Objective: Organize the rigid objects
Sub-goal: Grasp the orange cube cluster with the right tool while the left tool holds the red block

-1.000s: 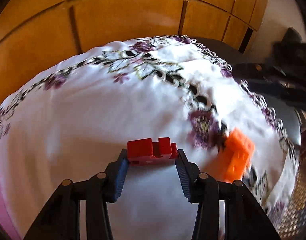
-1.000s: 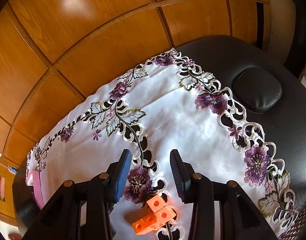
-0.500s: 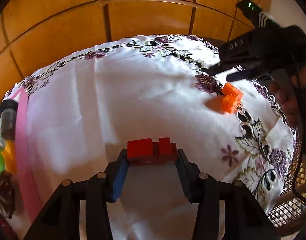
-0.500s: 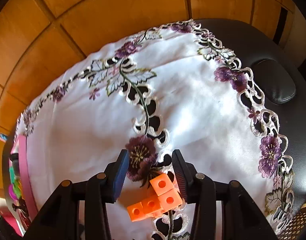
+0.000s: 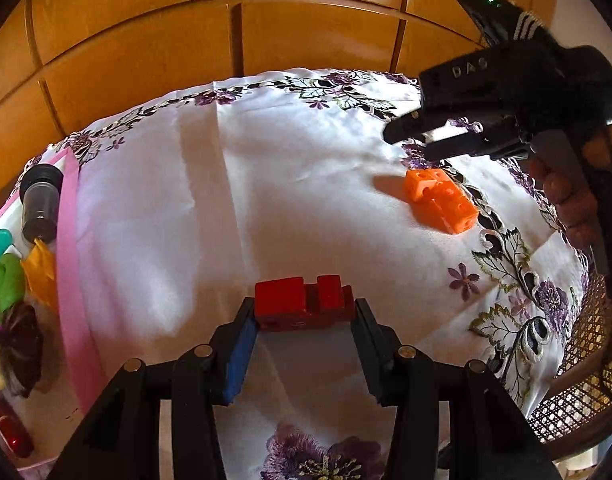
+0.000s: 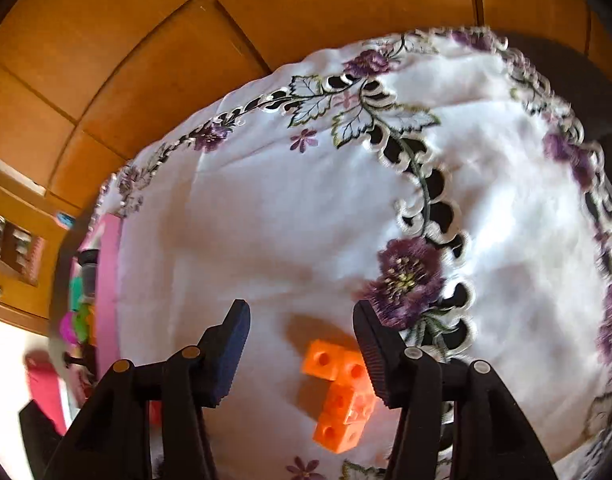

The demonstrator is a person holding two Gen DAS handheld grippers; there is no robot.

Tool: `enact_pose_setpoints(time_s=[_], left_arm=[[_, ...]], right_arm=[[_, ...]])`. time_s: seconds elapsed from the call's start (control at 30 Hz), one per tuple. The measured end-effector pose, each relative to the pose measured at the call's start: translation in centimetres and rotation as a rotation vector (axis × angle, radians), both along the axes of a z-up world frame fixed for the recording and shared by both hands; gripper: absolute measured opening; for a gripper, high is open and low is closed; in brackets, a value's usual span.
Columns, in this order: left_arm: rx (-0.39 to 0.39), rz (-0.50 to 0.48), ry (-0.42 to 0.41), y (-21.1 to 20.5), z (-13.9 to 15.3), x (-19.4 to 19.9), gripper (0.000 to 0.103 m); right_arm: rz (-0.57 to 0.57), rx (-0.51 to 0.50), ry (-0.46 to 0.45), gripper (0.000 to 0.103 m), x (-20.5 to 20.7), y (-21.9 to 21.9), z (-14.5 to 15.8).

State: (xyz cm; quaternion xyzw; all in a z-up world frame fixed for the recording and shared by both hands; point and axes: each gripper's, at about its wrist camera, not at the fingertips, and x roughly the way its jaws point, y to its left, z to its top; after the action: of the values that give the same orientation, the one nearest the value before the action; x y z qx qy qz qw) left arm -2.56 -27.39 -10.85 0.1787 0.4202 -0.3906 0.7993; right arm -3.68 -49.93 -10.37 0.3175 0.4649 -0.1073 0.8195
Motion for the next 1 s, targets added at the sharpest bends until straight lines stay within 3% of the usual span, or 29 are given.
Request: enact_pose_setpoints(time_s=[0.1, 0.2, 0.77, 0.8, 0.83, 1.0], left_arm=[[0.003, -0.001, -0.005, 0.1, 0.0, 0.0, 0.048], [0.004, -0.001, -0.006, 0.1, 0.0, -0.1, 0.048], [0.008, -0.002, -0.009, 0.1, -0.2, -0.1, 0.048], [0.008, -0.003, -0.01, 0.1, -0.2, -0.1, 0.048], [0.008, -0.003, -0.01, 0.1, -0.2, -0.1, 0.048], [0.005, 0.0, -0.01, 0.2, -0.2, 0.0, 0.048]], right_arm=[[-0.068, -0.041, 0.064, 0.055, -0.5, -1.0, -0.5], [-0.079, -0.032, 0.061, 0.055, -0.9, -1.6, -0.4], [0.1, -0.133, 0.152, 0.055, 0.8, 1.8, -1.0], [0.116, -0.167, 0.165, 0.052, 1.1, 2.3, -1.1], [0.126, -0.194, 0.175, 0.04, 1.3, 2.7, -1.2], [0.17, -0.267, 0.191, 0.039, 2.1, 3.9, -1.5]])
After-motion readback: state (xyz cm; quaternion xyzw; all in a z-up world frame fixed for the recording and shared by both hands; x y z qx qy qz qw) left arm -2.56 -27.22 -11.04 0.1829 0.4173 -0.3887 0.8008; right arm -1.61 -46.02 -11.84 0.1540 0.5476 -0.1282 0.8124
